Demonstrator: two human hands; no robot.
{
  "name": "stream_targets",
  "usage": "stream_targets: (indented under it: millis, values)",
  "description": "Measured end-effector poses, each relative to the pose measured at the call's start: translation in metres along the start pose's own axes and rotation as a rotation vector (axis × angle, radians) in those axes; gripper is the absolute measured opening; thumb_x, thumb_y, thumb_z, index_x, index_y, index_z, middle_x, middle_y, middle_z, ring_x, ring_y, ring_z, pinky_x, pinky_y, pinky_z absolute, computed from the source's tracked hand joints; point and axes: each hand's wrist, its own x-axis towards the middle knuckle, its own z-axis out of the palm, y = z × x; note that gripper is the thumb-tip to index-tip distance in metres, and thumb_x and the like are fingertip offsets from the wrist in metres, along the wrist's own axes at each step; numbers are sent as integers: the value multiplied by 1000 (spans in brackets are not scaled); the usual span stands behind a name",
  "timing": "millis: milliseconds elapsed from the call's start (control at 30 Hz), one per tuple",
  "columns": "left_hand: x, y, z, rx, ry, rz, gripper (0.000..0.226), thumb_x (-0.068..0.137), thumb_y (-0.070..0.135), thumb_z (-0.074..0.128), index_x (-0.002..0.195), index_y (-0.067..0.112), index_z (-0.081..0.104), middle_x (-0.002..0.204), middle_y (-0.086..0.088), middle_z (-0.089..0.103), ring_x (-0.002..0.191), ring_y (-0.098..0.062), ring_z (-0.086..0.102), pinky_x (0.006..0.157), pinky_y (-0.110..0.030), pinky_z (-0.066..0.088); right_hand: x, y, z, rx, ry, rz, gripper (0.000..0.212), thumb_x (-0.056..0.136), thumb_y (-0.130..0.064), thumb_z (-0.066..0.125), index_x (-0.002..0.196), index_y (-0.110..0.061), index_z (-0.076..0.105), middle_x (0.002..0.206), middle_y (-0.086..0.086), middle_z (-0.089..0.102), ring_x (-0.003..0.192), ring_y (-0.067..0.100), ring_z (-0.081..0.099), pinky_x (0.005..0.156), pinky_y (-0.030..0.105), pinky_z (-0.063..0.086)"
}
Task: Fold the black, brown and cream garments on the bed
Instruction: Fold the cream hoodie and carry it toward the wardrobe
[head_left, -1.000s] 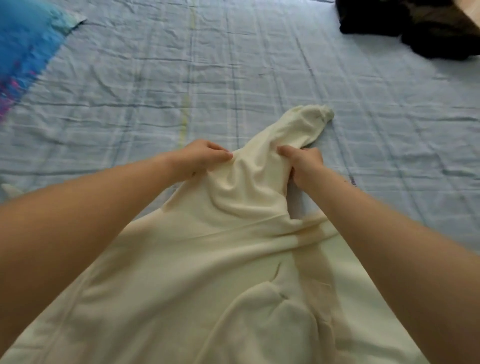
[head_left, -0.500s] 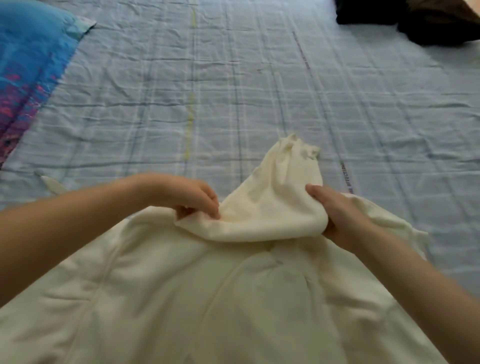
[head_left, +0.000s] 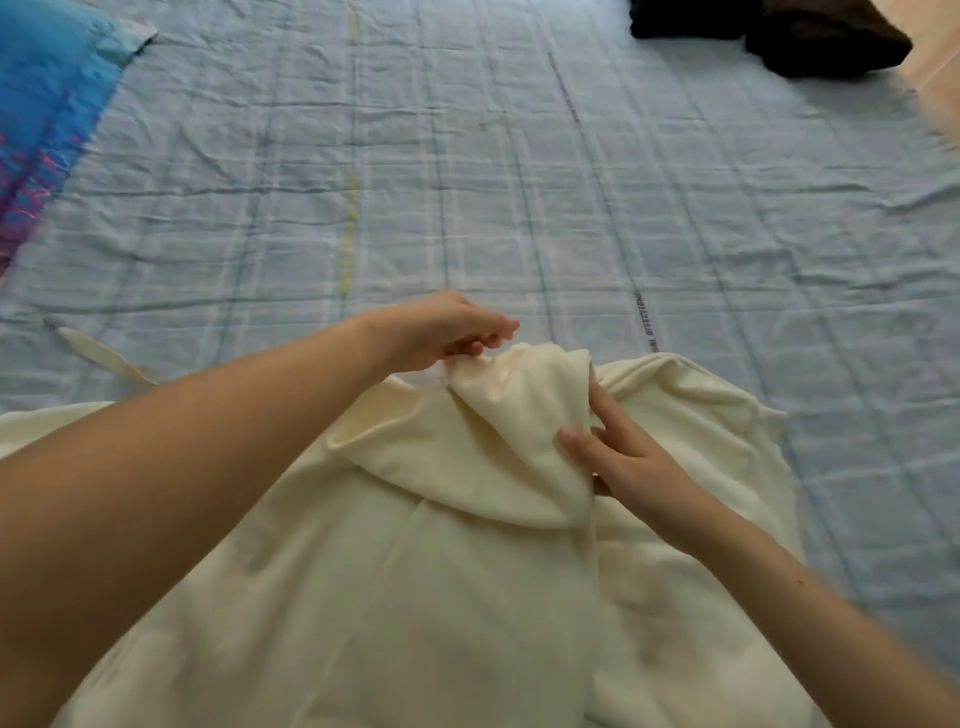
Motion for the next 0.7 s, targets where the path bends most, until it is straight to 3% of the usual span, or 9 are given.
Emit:
stream_targets:
  millis: [100, 167, 300, 400, 533, 600, 700]
  values:
    - [-20, -5, 4, 244, 11, 19, 25, 88, 35, 69, 108, 20, 72, 83, 6, 66, 76, -10, 58, 66, -17, 45, -13, 1, 0, -36, -11, 24, 58, 101, -20, 54, 138, -60, 34, 112, 28, 63, 110, 40, 61, 98, 57, 47]
    - [-31, -8, 9, 230, 56, 25, 29, 88, 38, 69, 113, 25, 67, 99, 3, 66, 93, -13, 61, 74, -22, 46, -19, 3, 3, -41, -27, 32, 59, 101, -21, 55, 140, -60, 33, 111, 34, 58, 102, 35, 63, 101, 60, 44]
    - [-44, -13, 21, 259, 78, -16, 36, 91, 46, 62, 118, 22, 65, 113, 2, 66, 103, -17, 62, 80, -26, 50, -24, 12, 7, -50, -48, 28, 62, 101, -20, 55, 146, -54, 30, 88, 11, 60, 95, 20, 60, 101, 55, 46]
    - [-47, -22, 32, 294, 78, 24, 30, 92, 42, 62, 112, 21, 70, 109, 0, 70, 95, -13, 65, 76, -20, 52, -30, 17, 11, -43, -28, 14, 62, 102, -17, 53, 150, -47, 27, 87, 6, 60, 91, 17, 59, 97, 51, 48]
    - [-50, -35, 40, 195, 190, 146, 17, 88, 27, 70, 102, 16, 69, 96, -1, 70, 82, -13, 62, 75, -26, 50, -40, 20, 15, -45, 15, 15, 61, 103, -13, 50, 150, -44, 28, 98, 36, 56, 91, 26, 53, 98, 59, 42]
    - [-55, -37, 40, 107, 209, 216, 10, 87, 21, 71, 95, 15, 68, 85, 2, 70, 73, -8, 61, 67, -23, 50, -43, 22, 16, -42, 14, 17, 60, 103, -12, 49, 150, -44, 28, 106, 44, 53, 88, 32, 54, 99, 61, 41]
    - [-65, -36, 37, 33, 210, 286, 14, 85, 12, 73, 96, 7, 65, 79, -1, 71, 63, -5, 62, 57, -18, 49, -45, 26, 15, -15, 1, 4, 61, 102, -11, 50, 145, -48, 30, 108, 33, 63, 92, 27, 61, 95, 49, 49]
